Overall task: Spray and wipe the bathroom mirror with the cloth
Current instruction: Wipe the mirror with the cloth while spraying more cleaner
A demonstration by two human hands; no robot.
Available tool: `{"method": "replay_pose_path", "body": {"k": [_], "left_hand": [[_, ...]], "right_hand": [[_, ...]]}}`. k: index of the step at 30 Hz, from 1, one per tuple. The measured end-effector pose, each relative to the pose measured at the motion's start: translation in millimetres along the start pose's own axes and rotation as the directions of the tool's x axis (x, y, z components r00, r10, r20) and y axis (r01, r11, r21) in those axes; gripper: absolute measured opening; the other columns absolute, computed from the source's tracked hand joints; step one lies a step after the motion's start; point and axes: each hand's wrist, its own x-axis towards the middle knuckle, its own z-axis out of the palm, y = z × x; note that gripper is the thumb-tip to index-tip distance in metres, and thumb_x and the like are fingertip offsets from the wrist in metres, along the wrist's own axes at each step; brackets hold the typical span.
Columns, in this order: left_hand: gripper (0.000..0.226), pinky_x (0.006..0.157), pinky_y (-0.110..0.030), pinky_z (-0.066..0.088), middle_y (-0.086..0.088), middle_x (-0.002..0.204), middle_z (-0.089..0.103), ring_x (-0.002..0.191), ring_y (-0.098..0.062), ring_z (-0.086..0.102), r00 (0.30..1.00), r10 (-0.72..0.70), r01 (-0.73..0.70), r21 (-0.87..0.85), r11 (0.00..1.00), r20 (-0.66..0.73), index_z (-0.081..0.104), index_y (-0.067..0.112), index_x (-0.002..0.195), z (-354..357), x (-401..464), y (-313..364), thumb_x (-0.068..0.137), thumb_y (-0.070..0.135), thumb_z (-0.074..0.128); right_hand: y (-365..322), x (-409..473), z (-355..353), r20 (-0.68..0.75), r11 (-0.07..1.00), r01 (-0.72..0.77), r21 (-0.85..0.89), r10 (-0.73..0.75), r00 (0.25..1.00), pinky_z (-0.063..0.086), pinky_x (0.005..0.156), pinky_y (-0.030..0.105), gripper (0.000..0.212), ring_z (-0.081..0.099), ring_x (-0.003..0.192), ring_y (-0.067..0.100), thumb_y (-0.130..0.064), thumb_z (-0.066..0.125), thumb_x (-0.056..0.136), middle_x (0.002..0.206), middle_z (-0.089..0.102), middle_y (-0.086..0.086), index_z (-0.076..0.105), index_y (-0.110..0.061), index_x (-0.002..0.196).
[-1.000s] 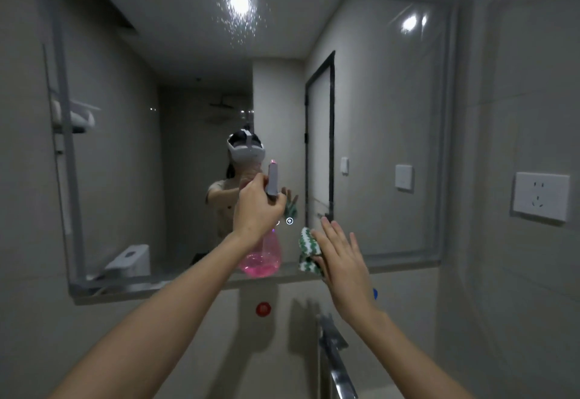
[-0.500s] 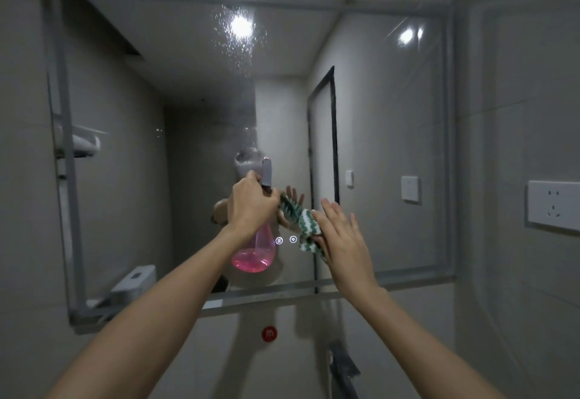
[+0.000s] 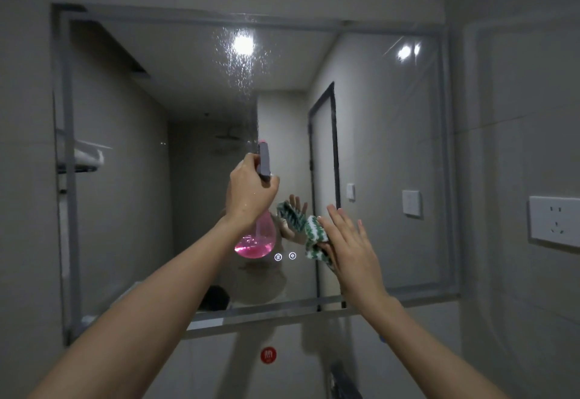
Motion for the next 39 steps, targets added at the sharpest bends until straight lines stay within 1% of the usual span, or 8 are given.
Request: {"method": "replay_pose_path", "body": {"k": [9,12,16,23,26,32,36,39], "left_hand": [[0.016,0.056,-0.032,0.045,-0.010,0.074,0.061,0.068,-0.027,0.061,0.994,-0.105,0.105,0.016,0.994,0.000,0.055,0.005,0.080,3.9,36.1,38.9,0.081,0.021,0.055],[0.013,0.055,-0.032,0.042,-0.003,0.069,0.054,0.065,-0.023,0.057,0.995,-0.100,0.100,-0.029,0.995,-0.019,0.050,0.008,0.078,8.4,34.9,44.8,0.083,0.018,0.056],[0.011,0.061,-0.032,0.046,-0.003,0.074,0.053,0.067,-0.020,0.052,0.999,-0.040,0.039,-0.072,0.997,-0.019,0.050,0.007,0.086,15.6,24.8,42.8,0.084,0.014,0.057],[0.017,0.061,-0.023,0.041,-0.006,0.086,0.056,0.074,-0.019,0.052,1.000,0.014,-0.013,-0.056,0.998,0.019,0.054,0.004,0.097,21.0,5.8,38.3,0.083,0.013,0.060],[0.021,0.070,-0.035,0.052,-0.007,0.087,0.056,0.078,-0.024,0.056,0.998,0.036,-0.032,-0.079,0.996,0.042,0.056,0.004,0.101,32.1,3.8,40.6,0.084,0.014,0.061],[0.017,0.069,-0.031,0.042,-0.007,0.084,0.057,0.076,-0.021,0.051,0.999,0.025,-0.017,-0.154,0.988,0.045,0.058,0.005,0.095,70.5,10.4,66.2,0.081,0.014,0.060],[0.006,0.052,-0.014,0.035,0.002,0.068,0.051,0.061,-0.013,0.051,0.992,-0.028,0.055,-0.218,0.974,0.123,0.055,0.007,0.085,107.8,-21.8,81.9,0.083,0.011,0.059],[0.009,0.061,-0.026,0.035,-0.005,0.073,0.057,0.070,-0.024,0.054,0.990,-0.040,0.064,-0.176,0.982,0.137,0.054,0.011,0.082,140.4,-38.6,91.0,0.083,0.018,0.059]], "right_hand": [[5.6,-10.1,-6.2,-0.017,0.999,-0.011,-0.040,0.011,1.000,0.034,0.098,0.053,0.044,0.053,0.122,0.025,-0.027,0.043,0.085,0.136,0.053,0.007,0.045,-0.019,0.128],[6.6,-11.4,-8.7,-0.012,0.999,-0.019,-0.039,0.019,1.000,0.034,0.106,0.044,0.044,0.048,0.124,0.022,-0.030,0.036,0.086,0.136,0.053,0.006,0.044,-0.020,0.128],[10.7,-5.0,-11.3,-0.029,1.000,-0.018,-0.022,0.018,0.999,0.025,0.107,0.040,0.043,0.039,0.126,0.020,-0.029,0.038,0.086,0.136,0.053,0.009,0.045,-0.019,0.127],[9.6,10.1,-28.6,-0.042,0.997,-0.013,-0.071,0.010,0.999,0.030,0.098,0.053,0.043,0.053,0.121,0.030,-0.027,0.039,0.086,0.134,0.054,0.012,0.054,-0.012,0.124],[13.8,6.5,-36.9,-0.016,0.995,-0.028,-0.094,0.026,1.000,0.032,0.099,0.054,0.044,0.052,0.122,0.031,-0.026,0.045,0.085,0.136,0.053,0.012,0.052,-0.013,0.127],[44.5,-17.9,-60.8,0.008,0.991,-0.058,-0.117,0.059,0.998,0.026,0.105,0.042,0.043,0.040,0.129,0.020,-0.030,0.038,0.088,0.139,0.051,0.007,0.044,-0.019,0.129],[74.7,-42.9,-76.1,0.009,0.983,-0.099,-0.157,0.102,0.995,0.027,0.102,0.040,0.043,0.037,0.127,0.018,-0.031,0.046,0.085,0.136,0.053,0.007,0.045,-0.020,0.127],[109.9,-58.9,-85.0,0.028,0.979,-0.102,-0.174,0.109,0.994,0.028,0.101,0.040,0.044,0.038,0.126,0.017,-0.032,0.051,0.083,0.135,0.054,0.007,0.045,-0.021,0.125]]}}
